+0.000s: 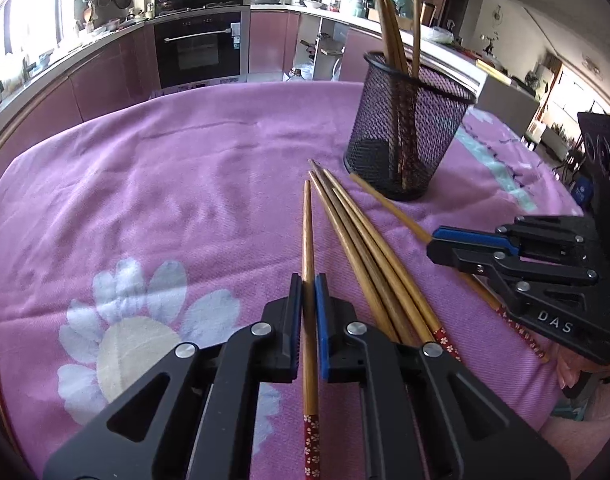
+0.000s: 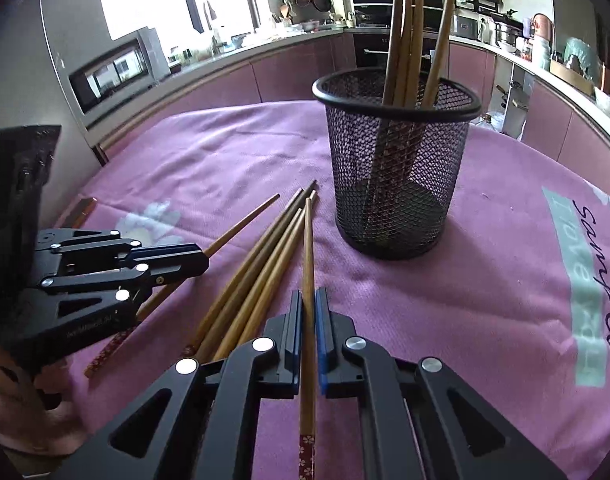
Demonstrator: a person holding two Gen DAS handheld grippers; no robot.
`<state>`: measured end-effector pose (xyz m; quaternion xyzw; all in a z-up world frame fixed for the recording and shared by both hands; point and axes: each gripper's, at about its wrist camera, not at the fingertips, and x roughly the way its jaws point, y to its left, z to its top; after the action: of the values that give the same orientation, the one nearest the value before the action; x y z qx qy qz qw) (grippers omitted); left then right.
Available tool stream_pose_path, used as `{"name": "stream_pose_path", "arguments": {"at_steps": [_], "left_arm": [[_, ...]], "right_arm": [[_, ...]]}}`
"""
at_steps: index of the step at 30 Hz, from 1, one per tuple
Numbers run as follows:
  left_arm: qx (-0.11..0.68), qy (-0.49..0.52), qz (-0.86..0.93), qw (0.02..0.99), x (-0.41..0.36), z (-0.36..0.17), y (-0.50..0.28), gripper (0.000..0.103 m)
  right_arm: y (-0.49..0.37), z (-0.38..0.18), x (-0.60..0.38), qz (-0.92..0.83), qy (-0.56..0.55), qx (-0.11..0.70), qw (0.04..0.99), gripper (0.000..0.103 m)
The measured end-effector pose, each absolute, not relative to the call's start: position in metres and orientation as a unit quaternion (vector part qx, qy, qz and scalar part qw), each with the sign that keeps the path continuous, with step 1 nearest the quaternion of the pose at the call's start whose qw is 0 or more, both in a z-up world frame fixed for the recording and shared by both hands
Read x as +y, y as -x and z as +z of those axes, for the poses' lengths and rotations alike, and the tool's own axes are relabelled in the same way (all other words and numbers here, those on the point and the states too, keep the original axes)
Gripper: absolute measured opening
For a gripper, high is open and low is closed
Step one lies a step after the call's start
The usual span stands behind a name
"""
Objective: Organize utensils
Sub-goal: 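Raise both held chopsticks upright and carry them above the mesh cup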
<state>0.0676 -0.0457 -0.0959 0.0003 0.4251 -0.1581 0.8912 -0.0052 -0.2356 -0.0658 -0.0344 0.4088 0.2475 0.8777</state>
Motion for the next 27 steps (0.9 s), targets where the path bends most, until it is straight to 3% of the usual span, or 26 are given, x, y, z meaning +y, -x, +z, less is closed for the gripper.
{"name": "stream_pose_path", "arguments": {"at_steps": [27], "left_arm": [[0.311, 0.094, -0.281, 0.903, -0.014, 0.014, -0.033, 0.007]], "right_arm": [[0.026, 0.008, -0.282, 0.291, -0.063, 0.288, 0.91, 0.005]]}}
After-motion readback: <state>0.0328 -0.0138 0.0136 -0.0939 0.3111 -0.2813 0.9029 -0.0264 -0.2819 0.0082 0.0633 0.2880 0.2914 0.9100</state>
